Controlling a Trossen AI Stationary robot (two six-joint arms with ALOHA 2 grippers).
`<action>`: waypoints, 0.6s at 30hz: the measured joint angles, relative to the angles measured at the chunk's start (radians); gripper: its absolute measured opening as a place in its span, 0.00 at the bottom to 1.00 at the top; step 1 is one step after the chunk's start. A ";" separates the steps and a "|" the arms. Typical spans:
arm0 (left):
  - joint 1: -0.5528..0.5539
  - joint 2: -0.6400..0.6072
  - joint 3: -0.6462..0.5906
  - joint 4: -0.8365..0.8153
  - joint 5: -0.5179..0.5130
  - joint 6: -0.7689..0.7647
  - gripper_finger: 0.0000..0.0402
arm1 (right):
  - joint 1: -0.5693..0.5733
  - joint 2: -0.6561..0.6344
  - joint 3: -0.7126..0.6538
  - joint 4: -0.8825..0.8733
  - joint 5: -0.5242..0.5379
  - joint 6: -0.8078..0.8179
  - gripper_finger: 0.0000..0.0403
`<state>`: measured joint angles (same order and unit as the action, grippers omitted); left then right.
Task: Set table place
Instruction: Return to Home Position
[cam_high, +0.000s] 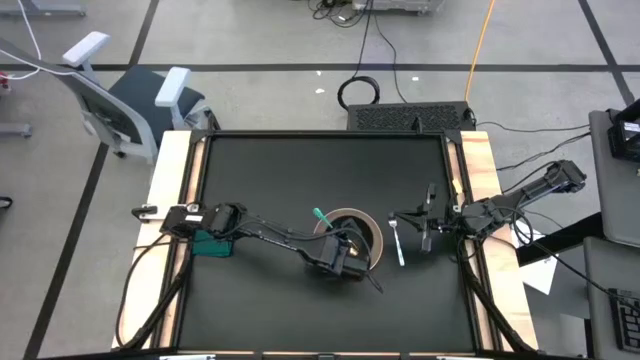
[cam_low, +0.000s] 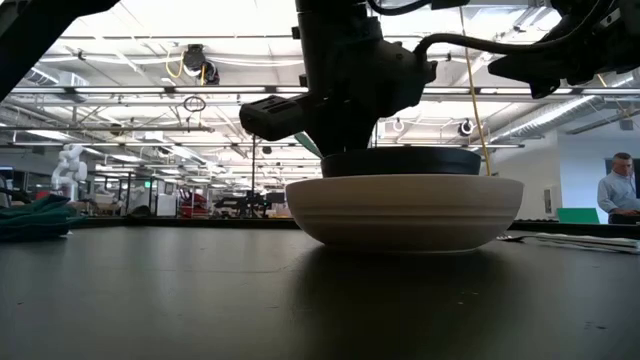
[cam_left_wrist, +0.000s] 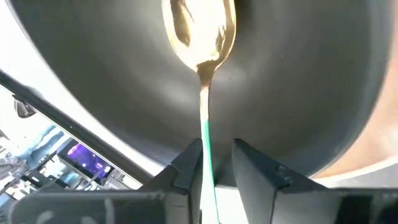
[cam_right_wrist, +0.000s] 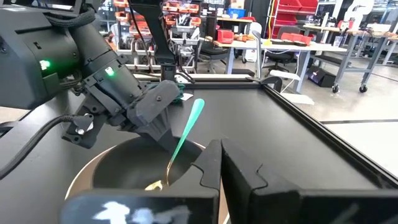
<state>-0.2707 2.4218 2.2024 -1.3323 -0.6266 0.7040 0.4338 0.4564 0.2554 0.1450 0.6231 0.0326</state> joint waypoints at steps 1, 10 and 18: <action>0.000 0.000 0.000 0.000 0.000 -0.002 0.24 | 0.000 0.000 0.000 0.000 0.000 0.001 0.00; -0.009 0.000 0.001 -0.004 -0.105 0.010 0.31 | 0.000 0.000 0.000 0.000 0.000 0.001 0.00; -0.037 0.000 0.069 -0.028 -0.125 0.017 0.33 | 0.000 0.000 0.000 0.000 0.000 0.001 0.00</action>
<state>-0.3081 2.4218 2.2711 -1.3598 -0.7515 0.7211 0.4339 0.4567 0.2554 0.1452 0.6231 0.0336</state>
